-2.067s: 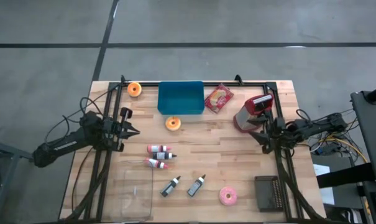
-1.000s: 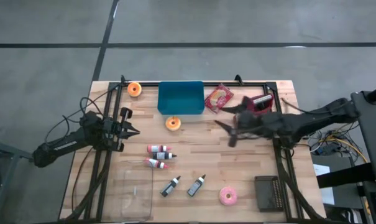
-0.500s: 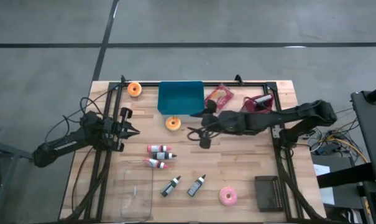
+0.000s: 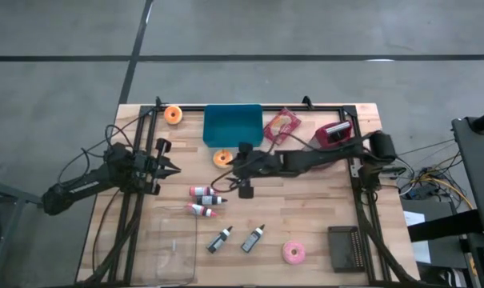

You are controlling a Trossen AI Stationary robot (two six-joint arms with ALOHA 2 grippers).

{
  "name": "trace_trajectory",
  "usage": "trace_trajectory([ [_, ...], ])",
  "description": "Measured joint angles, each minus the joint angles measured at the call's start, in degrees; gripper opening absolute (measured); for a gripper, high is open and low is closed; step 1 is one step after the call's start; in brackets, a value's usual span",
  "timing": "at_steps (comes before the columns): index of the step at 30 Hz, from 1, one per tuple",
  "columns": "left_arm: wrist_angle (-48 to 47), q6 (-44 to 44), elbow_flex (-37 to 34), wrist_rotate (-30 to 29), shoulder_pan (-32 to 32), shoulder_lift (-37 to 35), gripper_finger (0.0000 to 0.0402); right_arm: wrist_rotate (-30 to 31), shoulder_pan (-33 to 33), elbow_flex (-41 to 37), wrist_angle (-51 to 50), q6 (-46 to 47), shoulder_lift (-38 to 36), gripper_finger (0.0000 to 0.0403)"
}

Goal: Pick & Place Food Item
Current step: Put the top pink food coloring into the blue bin

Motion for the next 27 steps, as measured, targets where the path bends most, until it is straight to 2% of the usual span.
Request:
trace_trajectory([
  [10,-0.01,0.0,0.0,0.07,0.0,0.27,0.0026,-3.3,-0.43,4.1,7.12,2.12,8.99,0.0231],
  [18,-0.01,0.0,0.0,0.09,0.0,0.29,0.0026,-2.78,-0.85,6.56,7.82,2.17,16.35,0.0231],
  [27,-0.01,0.0,0.0,0.07,-0.02,0.34,0.0026,-3.81,-0.51,6.21,2.71,3.09,17.97,0.0231],
])
